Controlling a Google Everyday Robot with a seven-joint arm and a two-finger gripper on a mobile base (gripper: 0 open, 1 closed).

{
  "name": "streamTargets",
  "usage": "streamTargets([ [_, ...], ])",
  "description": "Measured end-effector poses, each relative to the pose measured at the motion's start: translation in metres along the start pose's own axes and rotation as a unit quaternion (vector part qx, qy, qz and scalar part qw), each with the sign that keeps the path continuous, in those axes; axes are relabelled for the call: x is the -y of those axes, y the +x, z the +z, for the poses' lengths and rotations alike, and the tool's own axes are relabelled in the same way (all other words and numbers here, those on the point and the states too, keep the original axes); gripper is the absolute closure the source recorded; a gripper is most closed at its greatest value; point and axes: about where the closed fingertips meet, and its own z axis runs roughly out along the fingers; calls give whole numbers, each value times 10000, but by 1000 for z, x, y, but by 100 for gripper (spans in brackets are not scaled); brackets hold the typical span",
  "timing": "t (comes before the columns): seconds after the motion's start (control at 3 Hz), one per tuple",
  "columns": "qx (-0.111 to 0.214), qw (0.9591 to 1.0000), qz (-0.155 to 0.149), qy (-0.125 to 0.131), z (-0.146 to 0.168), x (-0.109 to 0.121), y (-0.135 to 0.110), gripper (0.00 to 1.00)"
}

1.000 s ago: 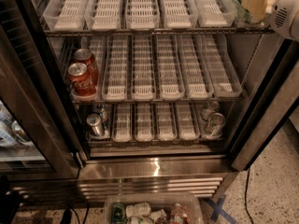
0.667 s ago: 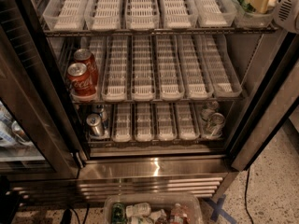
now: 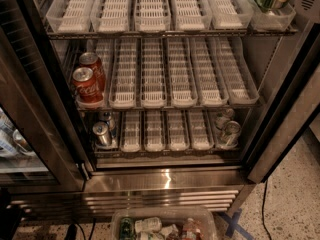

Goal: Pick green can from top shelf of fridge

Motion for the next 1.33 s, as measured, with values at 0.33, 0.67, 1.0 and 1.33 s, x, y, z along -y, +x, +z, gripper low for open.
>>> streamTargets([
  [0.33, -225, 9992, -9, -342, -9, -13, 4, 100],
  [0.67, -468, 9957, -25, -795, -41, -22, -4, 100],
  [1.0, -715, 9879, -83, -1373, -66, -40, -5, 100],
  [1.33, -907, 9808, -102, -1721, -73, -60, 3, 100],
])
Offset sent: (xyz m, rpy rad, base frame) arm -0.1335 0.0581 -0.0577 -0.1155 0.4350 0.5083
